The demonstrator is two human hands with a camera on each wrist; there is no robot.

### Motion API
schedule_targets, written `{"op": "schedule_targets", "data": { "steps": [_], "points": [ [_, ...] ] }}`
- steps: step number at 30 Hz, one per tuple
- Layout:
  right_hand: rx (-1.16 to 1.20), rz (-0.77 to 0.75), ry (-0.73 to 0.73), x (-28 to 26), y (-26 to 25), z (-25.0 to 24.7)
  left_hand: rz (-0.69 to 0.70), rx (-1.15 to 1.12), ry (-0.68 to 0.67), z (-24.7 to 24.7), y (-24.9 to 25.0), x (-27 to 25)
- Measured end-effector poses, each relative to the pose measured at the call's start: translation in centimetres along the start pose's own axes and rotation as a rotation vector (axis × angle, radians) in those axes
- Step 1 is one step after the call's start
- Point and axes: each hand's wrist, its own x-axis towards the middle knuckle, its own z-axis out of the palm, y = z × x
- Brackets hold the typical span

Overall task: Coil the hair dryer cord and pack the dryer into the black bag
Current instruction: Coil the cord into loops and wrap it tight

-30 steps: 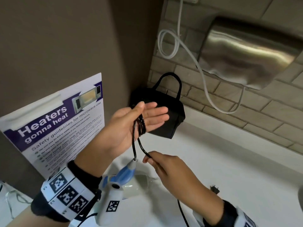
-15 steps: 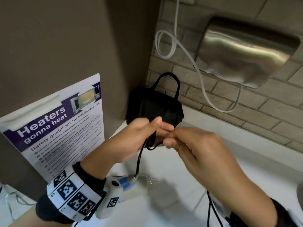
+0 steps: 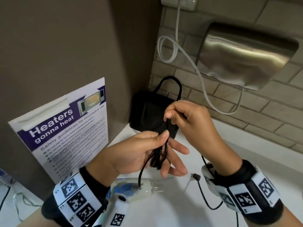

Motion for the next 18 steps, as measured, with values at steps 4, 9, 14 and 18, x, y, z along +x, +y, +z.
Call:
{"op": "schedule_targets", "data": {
  "steps": [4, 9, 14, 18],
  "points": [
    [0.032, -0.057, 0.049, 0.4, -0.9, -0.4, -0.026, 0.003, 0.020, -0.2, -0.3, 0.1],
    [0.041, -0.003, 0.012, 0.4, 0.3, 0.9, 0.001, 0.010, -0.019, 0.1, -0.1, 0.1],
    [0.368, 0.293, -0.202, -2.0, 2.0, 3.3, 0.126, -0.050, 0.086, -0.4, 0.5, 0.2],
    [0.147, 0.161, -0.264, -5.2, 2.1, 6.2, 0.251, -0.099, 0.311, -0.2, 0.4, 0.8]
  ]
}}
